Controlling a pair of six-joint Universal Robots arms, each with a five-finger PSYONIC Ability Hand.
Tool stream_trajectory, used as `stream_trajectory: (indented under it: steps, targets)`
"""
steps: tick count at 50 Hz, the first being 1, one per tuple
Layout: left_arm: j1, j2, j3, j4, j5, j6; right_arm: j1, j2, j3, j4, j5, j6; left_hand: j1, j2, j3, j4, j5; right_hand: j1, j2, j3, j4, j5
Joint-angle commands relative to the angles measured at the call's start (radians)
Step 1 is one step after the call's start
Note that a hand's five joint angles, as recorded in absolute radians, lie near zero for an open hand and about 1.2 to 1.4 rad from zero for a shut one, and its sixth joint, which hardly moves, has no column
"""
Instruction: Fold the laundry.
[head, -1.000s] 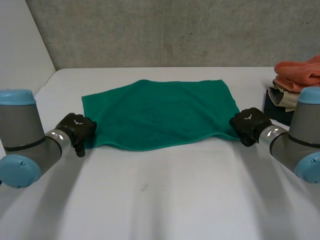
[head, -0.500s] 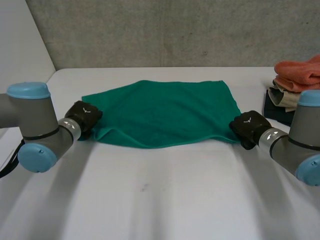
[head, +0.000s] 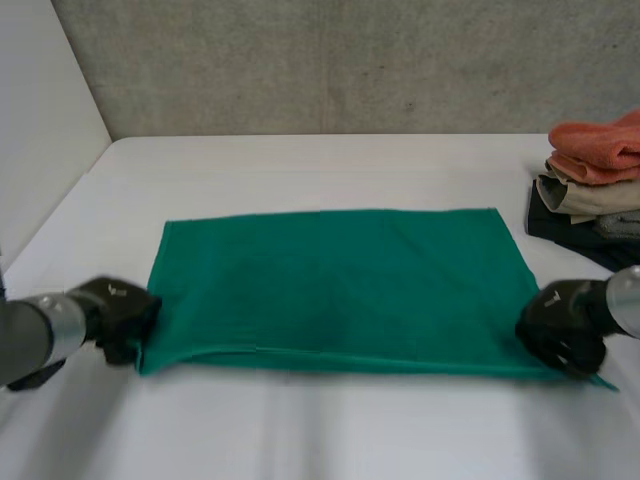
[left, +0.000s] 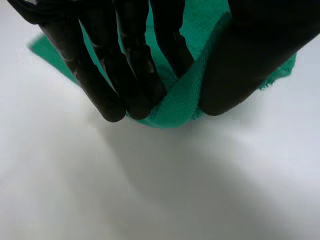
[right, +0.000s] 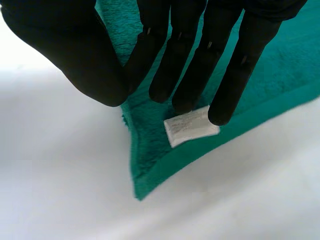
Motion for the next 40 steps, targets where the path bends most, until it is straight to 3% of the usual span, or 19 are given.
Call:
stream_trajectory:
  steps: [1,7,11,20,28,32,34,35,36,40]
  targets:
    - [0.055,-0.07,0.065,-0.039,0.058,0.05,0.032,0.016,-0.016,-0.148,0.014,0.04,0.248,0.202,0.21,0.202,0.241,0.262,0.215,0.207,0.199,0.237]
    - [0.019,-0.134,0.21,0.041,0.051,-0.091,0.079,0.069,-0.087,-0.318,0.022,0.142,0.248,0.202,0.21,0.202,0.241,0.262,0.215,0.207,0.199,0.237]
    - [-0.017,-0.197,0.335,0.096,0.031,-0.208,0.107,0.109,-0.13,-0.526,0.024,0.249,0.248,0.202,0.21,0.202,0.241,0.262,0.215,0.207,0.199,0.237]
    - [-0.113,-0.41,0.673,0.159,-0.126,-0.327,0.17,0.255,-0.231,-0.951,0.036,0.369,0.248,0.202,0.21,0.202,0.241,0.262,0.215,0.207,0.199,0.237]
    - [-0.176,-0.594,0.97,0.146,-0.314,-0.344,0.211,0.443,-0.424,-1.071,0.086,0.369,0.248,0.202,0.21,0.202,0.241,0.262,0.215,0.207,0.199,0.237]
    - [-0.201,-0.656,1.079,0.101,-0.347,-0.346,0.219,0.528,-0.537,-1.075,0.102,0.366,0.248,0.202,0.21,0.202,0.241,0.262,0.215,0.207,0.199,0.237]
    - [-0.219,-0.676,1.112,0.086,-0.332,-0.344,0.225,0.562,-0.577,-1.078,0.105,0.366,-0.131,-0.177,-0.169,-0.176,-0.138,0.157,0.11,0.102,0.094,0.132]
    - [-0.231,-0.685,1.126,0.08,-0.322,-0.343,0.228,0.579,-0.596,-1.081,0.103,0.366,-0.45,-0.496,-0.488,-0.496,-0.457,-0.234,-0.281,-0.289,-0.296,-0.258]
    - [-0.248,-0.7,1.152,0.066,-0.319,-0.338,0.233,0.611,-0.633,-1.084,0.1,0.367,-0.974,-1.02,-1.012,-1.019,-0.981,-0.96,-1.007,-1.015,-1.023,-0.985]
    - [-0.276,-0.711,1.176,0.041,-0.359,-0.344,0.249,0.669,-0.69,-1.107,0.113,0.367,-0.974,-1.02,-1.012,-1.019,-0.981,-0.96,-1.007,-1.015,-1.023,-0.985]
